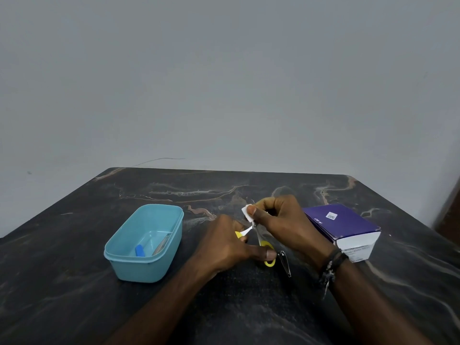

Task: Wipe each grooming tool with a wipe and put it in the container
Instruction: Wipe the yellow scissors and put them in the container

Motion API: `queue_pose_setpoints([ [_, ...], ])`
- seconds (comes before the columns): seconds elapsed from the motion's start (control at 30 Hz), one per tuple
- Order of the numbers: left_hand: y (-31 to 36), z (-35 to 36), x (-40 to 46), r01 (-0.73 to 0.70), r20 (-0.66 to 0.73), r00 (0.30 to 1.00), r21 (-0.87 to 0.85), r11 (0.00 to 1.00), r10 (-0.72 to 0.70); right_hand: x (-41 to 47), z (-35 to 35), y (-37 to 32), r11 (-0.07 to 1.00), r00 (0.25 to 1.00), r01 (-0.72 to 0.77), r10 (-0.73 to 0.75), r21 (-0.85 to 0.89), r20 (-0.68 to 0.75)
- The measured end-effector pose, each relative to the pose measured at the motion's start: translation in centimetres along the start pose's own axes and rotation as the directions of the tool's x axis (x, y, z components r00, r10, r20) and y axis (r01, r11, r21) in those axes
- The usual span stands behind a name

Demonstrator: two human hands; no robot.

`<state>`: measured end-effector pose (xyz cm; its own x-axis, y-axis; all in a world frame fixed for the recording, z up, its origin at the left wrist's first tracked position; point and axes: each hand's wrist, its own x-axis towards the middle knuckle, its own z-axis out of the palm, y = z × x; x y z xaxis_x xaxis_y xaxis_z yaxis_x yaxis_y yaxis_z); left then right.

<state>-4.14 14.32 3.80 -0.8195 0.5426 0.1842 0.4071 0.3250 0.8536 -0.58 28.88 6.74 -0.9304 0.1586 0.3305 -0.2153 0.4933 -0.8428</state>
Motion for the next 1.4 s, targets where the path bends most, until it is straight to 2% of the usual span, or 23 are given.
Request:
queue_pose_setpoints([
  [0.1, 0.1, 0.2, 0.0, -0.015, 0.006, 1.0, 0.016, 1.0, 0.015, 0.0, -0.1, 0.1, 0.999, 1.0, -0.016, 0.015, 0.032, 0.008],
  [0.2, 0.1, 0.0, 0.0, 0.0, -0.025, 1.0, 0.041, 0.999, 0.001, -0.1, -0.2, 0.1, 0.998, 0.995, -0.046, 0.049, -0.035, 0.086],
  [0.3, 0.1, -0.1, 0.0, 0.015, -0.036, 0.999, 0.031, 0.999, -0.014, -0.1, -0.2, 0.2, 0.998, 0.994, -0.046, 0.05, -0.041, 0.099],
  [0.4, 0.2, 0.0, -0.1, 0.008, -0.031, 0.999, 0.038, 0.999, -0.007, -0.1, 0.1, 0.0, 0.999, 0.999, -0.033, 0.033, -0.021, 0.016],
  [0.57, 0.6, 0.1, -0.2, -0.018, -0.002, 1.0, 0.045, 0.999, 0.019, 0.1, 0.3, -0.2, 0.996, 0.973, 0.016, 0.004, 0.085, -0.231],
  [0.67, 0.2, -0.1, 0.1, 0.02, -0.065, 0.998, 0.051, 0.999, -0.017, 0.3, -0.1, 0.0, 0.988, 0.936, 0.038, 0.016, 0.146, -0.351],
  [0.73, 0.2, -0.3, 0.2, 0.029, -0.116, 0.993, 0.036, 0.999, -0.025, 0.4, -0.2, 0.1, 0.986, 0.926, 0.047, 0.017, 0.159, -0.378],
  [0.97, -0.3, -0.5, 0.6, 0.014, -0.209, 0.978, 0.019, 1.0, -0.01, 0.2, 0.2, 0.0, 0.984, 0.979, -0.016, 0.051, 0.175, -0.196],
  [1.17, -0.2, -0.5, 0.6, 0.012, -0.258, 0.966, -0.038, 0.999, -0.021, 0.4, -0.3, 0.3, 0.982, 0.951, -0.044, 0.098, 0.185, -0.293],
  [1.4, 0.0, -0.4, 0.8, 0.019, -0.272, 0.961, -0.103, 0.995, -0.047, 0.4, 0.0, 0.8, 0.962, 0.979, -0.152, 0.178, 0.225, -0.099],
])
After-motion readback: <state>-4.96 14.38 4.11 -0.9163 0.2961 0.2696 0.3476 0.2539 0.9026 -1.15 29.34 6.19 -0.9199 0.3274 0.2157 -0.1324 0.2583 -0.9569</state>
